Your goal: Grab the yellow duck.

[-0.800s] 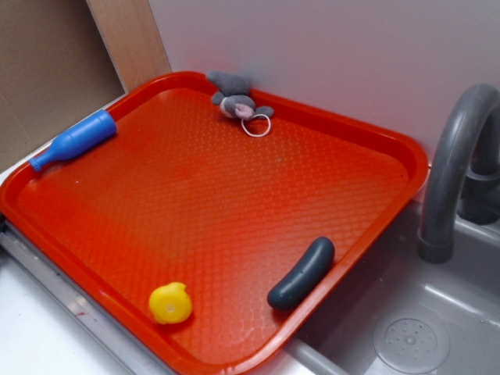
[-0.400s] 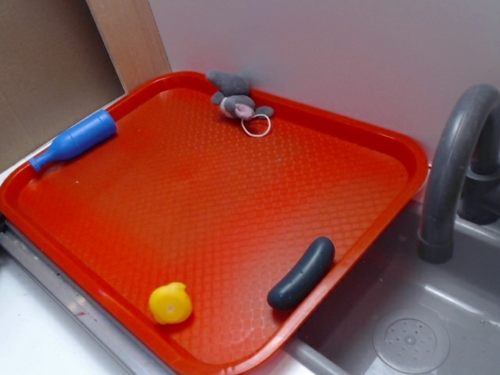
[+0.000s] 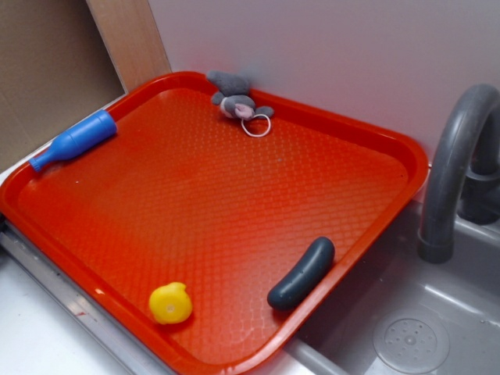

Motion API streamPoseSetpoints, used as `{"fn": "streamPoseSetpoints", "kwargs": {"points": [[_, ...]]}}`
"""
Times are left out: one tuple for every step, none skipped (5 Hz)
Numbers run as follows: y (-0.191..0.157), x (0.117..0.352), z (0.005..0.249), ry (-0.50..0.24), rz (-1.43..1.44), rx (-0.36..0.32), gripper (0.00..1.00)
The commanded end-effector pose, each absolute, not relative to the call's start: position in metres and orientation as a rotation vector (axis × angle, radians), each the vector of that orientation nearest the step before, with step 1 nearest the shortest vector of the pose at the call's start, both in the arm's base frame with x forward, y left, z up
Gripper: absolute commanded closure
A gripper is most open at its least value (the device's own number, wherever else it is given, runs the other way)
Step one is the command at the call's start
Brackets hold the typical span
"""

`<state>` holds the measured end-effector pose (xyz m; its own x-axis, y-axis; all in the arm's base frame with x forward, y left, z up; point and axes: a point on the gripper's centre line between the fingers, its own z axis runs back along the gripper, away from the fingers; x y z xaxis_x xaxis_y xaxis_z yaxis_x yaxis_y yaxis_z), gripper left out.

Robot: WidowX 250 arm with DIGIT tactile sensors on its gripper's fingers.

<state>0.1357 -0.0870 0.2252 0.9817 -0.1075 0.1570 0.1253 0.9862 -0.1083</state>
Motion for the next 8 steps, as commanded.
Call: {"fn": "streamPoseSetpoints", "kwargs": {"points": [[-0.17,0.141,0.213,-0.096,-0.242,-0.276,0.0],[-0.219,0.132,0.202,-0.011,-0.264,-0.347,0.0],[-0.247,0.119,0.187,0.072,-0.263,-0.373,0.0],[-0.265,0.108,0.164,0.103,-0.236,-0.285,0.0],[-0.278,0.102,0.135,0.147,-0.227,-0.257,0.0],[-0.292,0.096,0.115,0.167,-0.283,-0.185,0.0],[-0.298,0.092,0.096,0.199,-0.252,-0.17,0.0],[-0.306,0.088,0.077,0.238,-0.288,-0.122,0.0]]}}
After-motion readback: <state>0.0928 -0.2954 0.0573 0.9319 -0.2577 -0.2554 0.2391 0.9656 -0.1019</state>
